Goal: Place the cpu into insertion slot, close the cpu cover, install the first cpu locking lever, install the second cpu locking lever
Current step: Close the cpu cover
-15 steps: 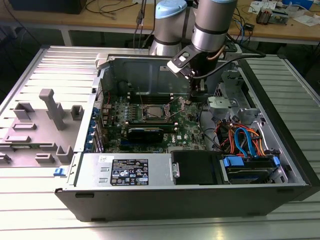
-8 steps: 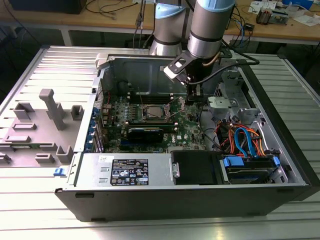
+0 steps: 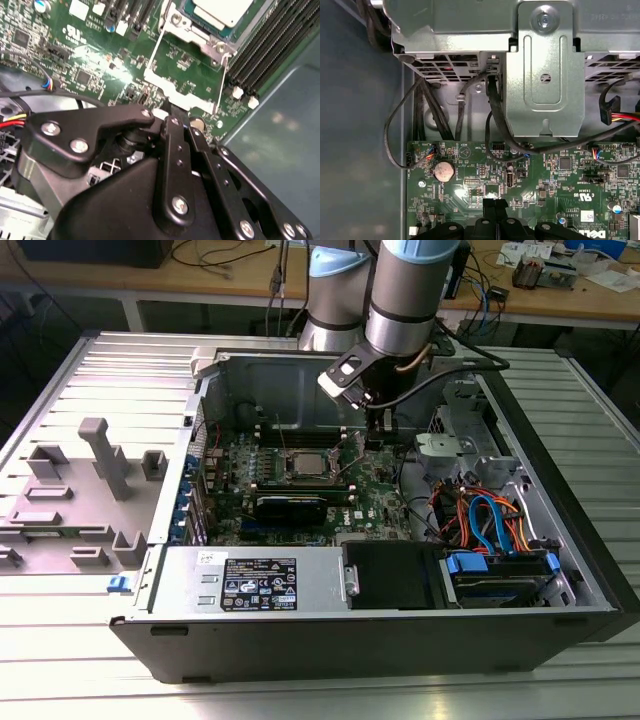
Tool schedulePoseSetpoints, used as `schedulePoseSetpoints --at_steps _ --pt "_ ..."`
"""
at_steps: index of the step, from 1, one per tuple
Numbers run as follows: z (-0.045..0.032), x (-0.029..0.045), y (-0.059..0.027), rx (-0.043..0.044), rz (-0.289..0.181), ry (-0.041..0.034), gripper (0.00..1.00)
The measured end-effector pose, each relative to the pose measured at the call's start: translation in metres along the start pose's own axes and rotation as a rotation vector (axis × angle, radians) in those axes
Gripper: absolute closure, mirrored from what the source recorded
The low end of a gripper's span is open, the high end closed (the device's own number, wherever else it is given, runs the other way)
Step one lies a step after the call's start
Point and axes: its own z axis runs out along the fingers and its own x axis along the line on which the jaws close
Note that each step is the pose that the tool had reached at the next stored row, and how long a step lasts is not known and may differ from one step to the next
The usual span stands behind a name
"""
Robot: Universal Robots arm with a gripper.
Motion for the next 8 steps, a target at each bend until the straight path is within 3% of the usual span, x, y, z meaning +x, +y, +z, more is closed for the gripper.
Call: schedulePoseSetpoints --at_steps 8 --pt "0.0 0.0 -0.0015 0.0 0.0 0.0 0.89"
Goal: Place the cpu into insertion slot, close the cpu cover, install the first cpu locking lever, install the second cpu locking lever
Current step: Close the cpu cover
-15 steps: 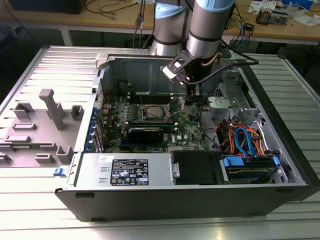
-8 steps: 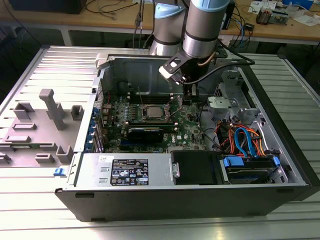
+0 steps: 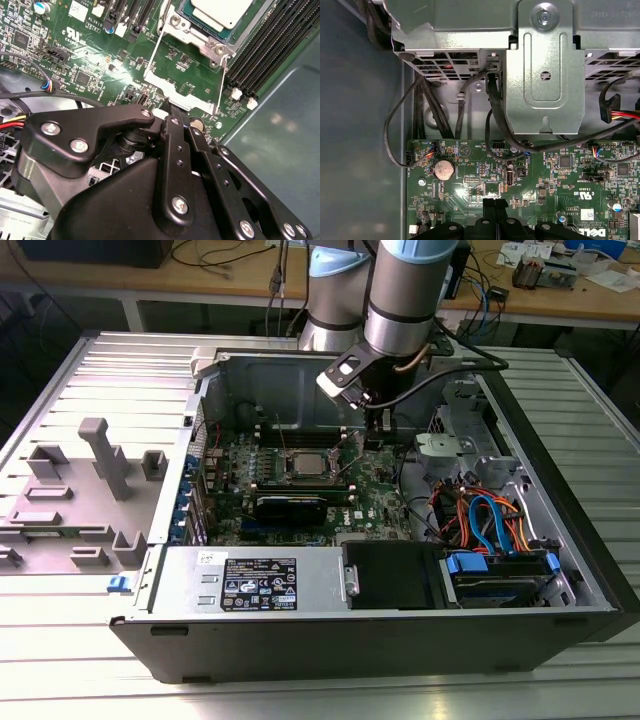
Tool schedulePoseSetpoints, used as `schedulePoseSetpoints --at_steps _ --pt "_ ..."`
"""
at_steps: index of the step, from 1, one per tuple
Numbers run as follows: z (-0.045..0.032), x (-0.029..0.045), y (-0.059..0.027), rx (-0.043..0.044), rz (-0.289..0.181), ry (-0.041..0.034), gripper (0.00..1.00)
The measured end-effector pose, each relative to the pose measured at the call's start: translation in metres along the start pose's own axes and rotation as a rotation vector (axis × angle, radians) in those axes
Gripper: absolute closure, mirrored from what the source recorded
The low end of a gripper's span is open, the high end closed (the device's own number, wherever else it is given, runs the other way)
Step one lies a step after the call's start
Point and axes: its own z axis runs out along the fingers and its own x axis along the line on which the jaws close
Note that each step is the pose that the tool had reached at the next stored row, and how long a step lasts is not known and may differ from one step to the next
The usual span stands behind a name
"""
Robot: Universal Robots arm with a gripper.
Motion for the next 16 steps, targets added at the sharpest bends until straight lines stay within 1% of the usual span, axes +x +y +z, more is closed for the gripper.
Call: schedulePoseSetpoints --at_steps 4,9,13,16 --pt "0.0 0.0 -0.0005 0.0 0.0 0.0 0.89" --pt "0.0 0.0 -0.0051 0.0 0.0 0.0 0.89" --pt "-0.0002 0.0001 -0.006 -0.0001 0.0 0.0012 0.89" --pt "-0.0019 0.0 -0.0065 -0.0001 0.001 0.0018 0.89"
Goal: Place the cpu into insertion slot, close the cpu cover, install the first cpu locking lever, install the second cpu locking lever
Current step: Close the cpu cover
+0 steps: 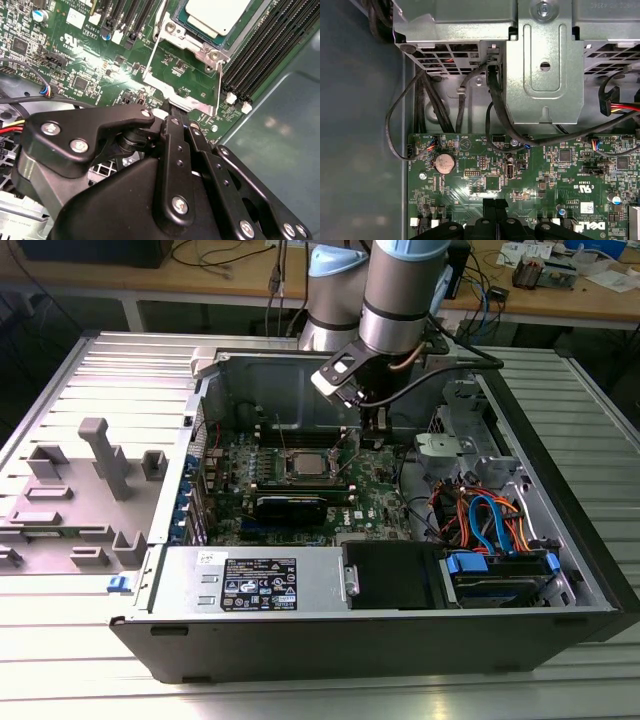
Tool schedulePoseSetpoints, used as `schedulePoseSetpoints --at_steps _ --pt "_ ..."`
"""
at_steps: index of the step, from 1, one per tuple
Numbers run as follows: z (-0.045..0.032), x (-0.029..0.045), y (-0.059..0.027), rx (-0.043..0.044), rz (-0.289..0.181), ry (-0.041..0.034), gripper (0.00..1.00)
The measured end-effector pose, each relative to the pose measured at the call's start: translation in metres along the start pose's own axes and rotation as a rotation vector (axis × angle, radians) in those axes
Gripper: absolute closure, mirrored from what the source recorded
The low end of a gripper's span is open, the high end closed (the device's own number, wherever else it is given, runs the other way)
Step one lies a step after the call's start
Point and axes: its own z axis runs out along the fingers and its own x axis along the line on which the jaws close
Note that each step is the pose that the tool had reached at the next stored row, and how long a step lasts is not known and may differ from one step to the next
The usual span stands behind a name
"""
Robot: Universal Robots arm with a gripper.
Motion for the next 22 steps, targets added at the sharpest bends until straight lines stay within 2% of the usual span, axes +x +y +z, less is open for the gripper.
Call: schedulePoseSetpoints --at_steps 6,15,17,22 --pt "-0.0005 0.0 -0.0109 0.0 0.0 0.0001 0.89" --pt "-0.0003 0.0 -0.0125 0.0 0.0 0.0 0.89" --pt "0.0014 0.0 -0.0178 0.0007 0.0 0.0 0.89" --pt "0.0016 0.0 -0.019 0.0009 0.0 0.0 0.89"
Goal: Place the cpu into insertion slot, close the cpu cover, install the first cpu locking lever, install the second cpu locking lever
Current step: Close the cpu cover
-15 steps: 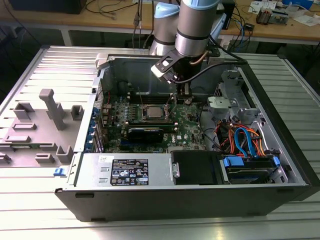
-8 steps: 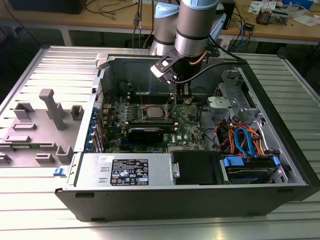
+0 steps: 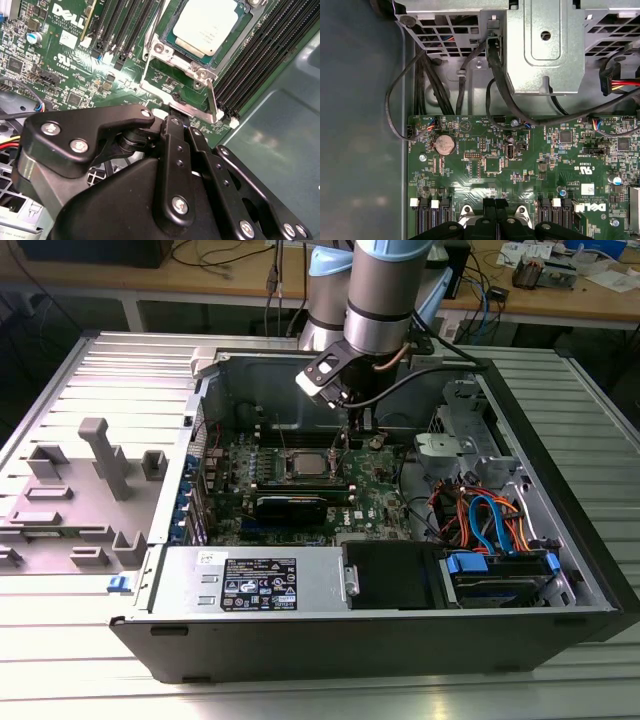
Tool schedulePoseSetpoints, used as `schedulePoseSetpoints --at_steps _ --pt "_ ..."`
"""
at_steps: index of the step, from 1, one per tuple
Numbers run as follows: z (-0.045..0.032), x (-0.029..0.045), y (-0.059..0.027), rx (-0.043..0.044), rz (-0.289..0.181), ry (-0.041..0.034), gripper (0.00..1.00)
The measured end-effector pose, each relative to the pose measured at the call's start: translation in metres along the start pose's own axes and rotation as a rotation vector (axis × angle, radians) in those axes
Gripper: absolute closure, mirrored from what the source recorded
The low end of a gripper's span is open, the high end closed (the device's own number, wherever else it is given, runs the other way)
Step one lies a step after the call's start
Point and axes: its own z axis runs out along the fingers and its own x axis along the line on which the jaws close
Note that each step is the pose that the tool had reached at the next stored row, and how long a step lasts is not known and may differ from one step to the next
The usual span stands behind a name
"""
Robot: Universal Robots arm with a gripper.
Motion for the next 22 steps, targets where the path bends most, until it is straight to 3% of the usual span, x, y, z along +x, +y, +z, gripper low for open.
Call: schedulePoseSetpoints --at_steps 22 --pt "0.001 0.0 -0.0098 0.0008 0.0 0.0 0.89"
